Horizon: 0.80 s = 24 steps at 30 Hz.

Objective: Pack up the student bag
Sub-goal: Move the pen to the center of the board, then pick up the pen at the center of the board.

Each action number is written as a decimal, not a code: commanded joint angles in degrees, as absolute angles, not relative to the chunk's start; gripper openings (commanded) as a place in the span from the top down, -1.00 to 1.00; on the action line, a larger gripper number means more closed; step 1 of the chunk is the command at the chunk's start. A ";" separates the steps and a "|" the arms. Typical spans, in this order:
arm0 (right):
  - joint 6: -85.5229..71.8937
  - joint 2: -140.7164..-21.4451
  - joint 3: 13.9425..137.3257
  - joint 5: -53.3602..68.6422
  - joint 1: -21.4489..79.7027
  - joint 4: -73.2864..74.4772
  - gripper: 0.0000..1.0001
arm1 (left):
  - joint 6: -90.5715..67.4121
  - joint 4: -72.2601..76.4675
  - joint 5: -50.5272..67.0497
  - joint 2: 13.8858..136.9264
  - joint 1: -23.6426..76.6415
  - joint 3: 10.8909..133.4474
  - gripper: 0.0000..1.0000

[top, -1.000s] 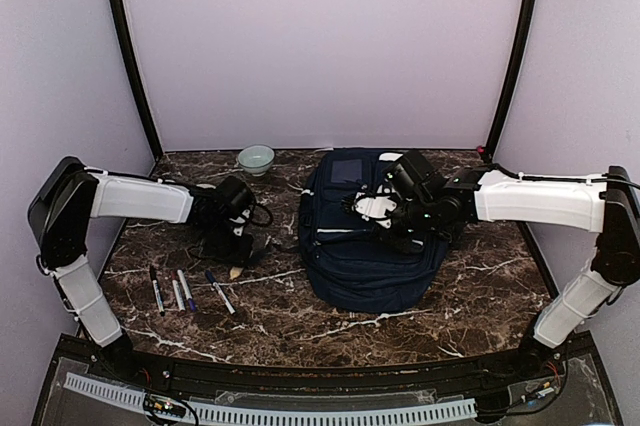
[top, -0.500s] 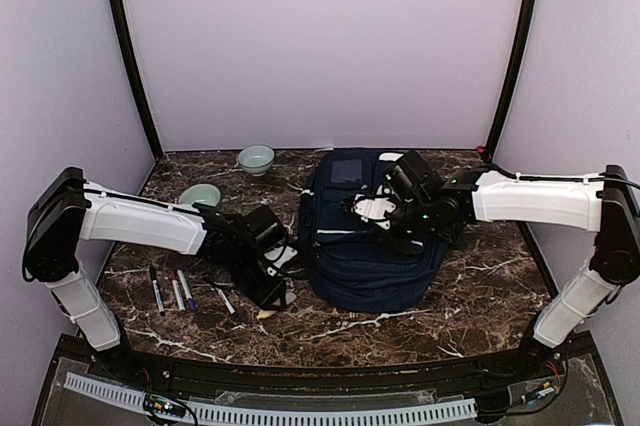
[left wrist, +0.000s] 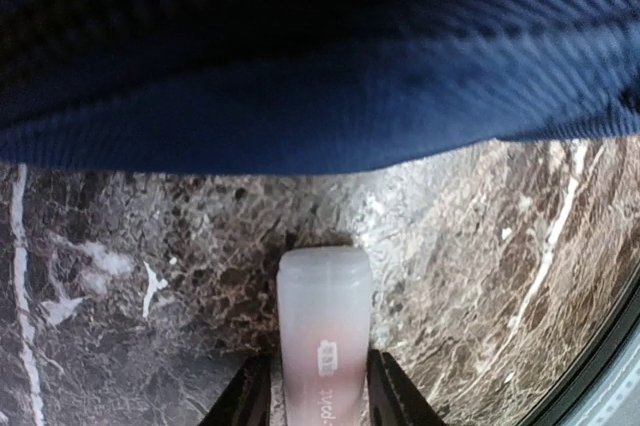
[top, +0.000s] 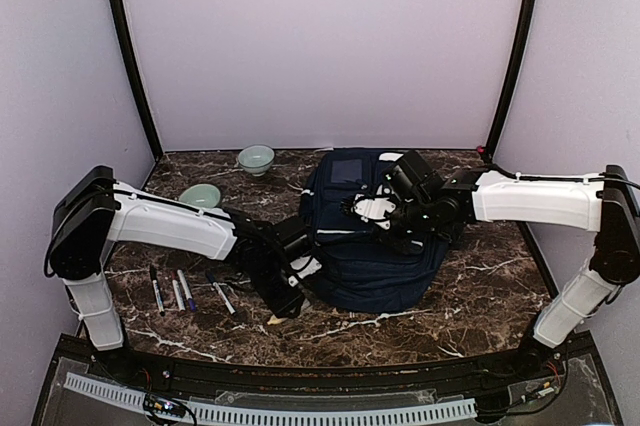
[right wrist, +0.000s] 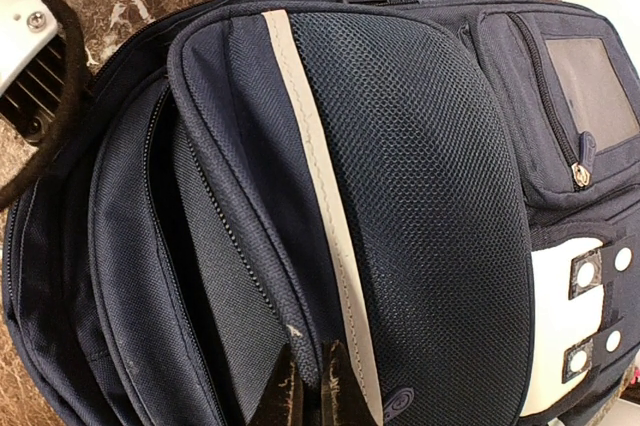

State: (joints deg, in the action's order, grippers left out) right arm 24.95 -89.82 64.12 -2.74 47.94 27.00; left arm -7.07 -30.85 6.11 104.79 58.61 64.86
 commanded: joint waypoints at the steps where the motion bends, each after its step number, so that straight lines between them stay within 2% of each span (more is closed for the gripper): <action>1: 24.35 -90.33 64.42 -3.04 47.29 22.74 1.00 | -6.12 -38.64 -0.50 108.34 60.11 67.76 0.22; 3: 24.41 -90.30 64.42 -2.99 47.31 22.75 1.00 | -6.24 -40.61 -1.92 109.74 60.64 68.91 0.22; 8: 24.28 -90.23 64.55 -2.94 47.29 22.87 1.00 | -6.04 -42.47 -2.75 110.70 61.56 70.06 0.51; 11: 24.26 -89.96 65.58 -2.85 47.29 23.70 1.00 | -5.92 -43.82 -2.93 109.68 61.78 71.24 0.62; 24: 23.38 -88.52 73.92 0.11 46.11 29.52 1.00 | 5.95 -47.14 0.54 95.44 62.23 83.02 0.85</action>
